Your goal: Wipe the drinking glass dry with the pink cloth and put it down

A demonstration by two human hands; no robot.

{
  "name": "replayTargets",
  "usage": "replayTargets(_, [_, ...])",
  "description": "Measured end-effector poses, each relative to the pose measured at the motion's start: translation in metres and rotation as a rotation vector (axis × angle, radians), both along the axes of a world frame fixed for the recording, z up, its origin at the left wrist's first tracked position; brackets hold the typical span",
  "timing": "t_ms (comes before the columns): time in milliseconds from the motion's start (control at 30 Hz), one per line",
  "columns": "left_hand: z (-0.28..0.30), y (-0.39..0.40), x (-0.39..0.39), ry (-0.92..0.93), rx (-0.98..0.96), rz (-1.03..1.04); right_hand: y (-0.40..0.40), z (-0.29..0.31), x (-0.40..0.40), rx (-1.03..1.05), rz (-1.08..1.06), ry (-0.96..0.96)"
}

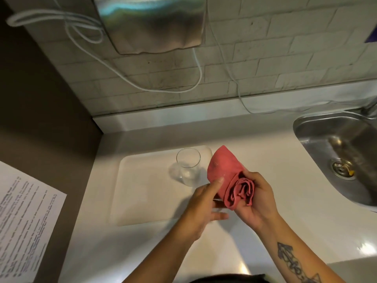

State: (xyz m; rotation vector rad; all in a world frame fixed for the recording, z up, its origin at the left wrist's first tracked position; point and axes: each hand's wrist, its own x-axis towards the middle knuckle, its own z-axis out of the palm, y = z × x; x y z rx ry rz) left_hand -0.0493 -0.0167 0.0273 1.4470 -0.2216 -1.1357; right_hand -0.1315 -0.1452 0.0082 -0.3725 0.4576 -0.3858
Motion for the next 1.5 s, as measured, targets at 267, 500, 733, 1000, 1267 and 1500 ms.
replayTargets(267, [-0.005, -0.021, -0.005, -0.227, -0.137, 0.248, -0.013, 0.008, -0.021, -0.609, 0.038, 0.186])
replayTargets(500, [-0.011, -0.027, -0.007, -0.489, -0.076, 0.088, -0.031, -0.003, -0.049, -1.054, 0.038, 0.371])
replayTargets(733, [-0.025, -0.059, 0.002, -0.538, -0.014, -0.006, -0.067, -0.012, -0.046, -1.252, 0.265, 0.359])
replayTargets(1000, [-0.045, -0.114, 0.022, -0.676, 0.432, -0.117, -0.117, -0.041, -0.004, -1.465, 0.689, 0.640])
replayTargets(1267, [-0.056, -0.119, 0.016, -0.998, 0.643, -0.224, -0.105, -0.052, 0.010, -1.728, 0.712, 0.871])
replayTargets(1500, [-0.057, -0.107, 0.020, -1.150, 0.485, -0.195, -0.076, -0.030, 0.015, -1.849, 0.522, 1.091])
